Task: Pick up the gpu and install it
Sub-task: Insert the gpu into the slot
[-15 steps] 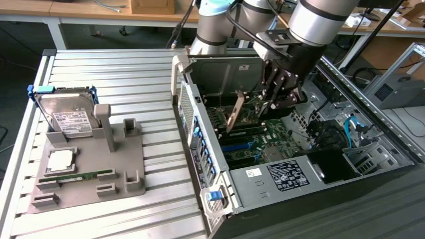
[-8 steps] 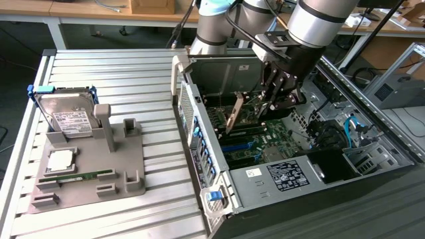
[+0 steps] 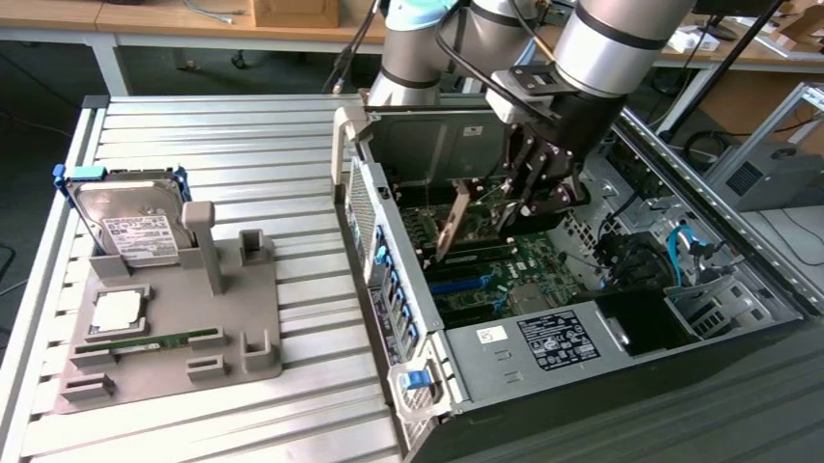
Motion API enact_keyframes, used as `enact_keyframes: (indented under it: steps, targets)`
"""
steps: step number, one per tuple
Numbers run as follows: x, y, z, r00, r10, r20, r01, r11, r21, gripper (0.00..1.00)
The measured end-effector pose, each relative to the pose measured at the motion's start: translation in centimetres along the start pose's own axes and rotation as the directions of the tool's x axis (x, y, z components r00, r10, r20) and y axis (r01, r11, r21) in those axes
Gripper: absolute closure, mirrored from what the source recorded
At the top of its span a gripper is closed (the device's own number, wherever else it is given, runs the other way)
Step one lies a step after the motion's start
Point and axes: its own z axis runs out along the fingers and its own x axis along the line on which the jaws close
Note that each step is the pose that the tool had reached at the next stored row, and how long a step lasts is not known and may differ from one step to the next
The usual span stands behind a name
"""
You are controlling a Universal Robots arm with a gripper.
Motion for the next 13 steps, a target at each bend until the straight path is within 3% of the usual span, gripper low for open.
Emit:
enact_keyframes:
  steps: [13]
  targets:
    - [0.33,0.48,0.56,1.0000,0.000,-0.0001,0.000,1.0000,0.0000,0.73]
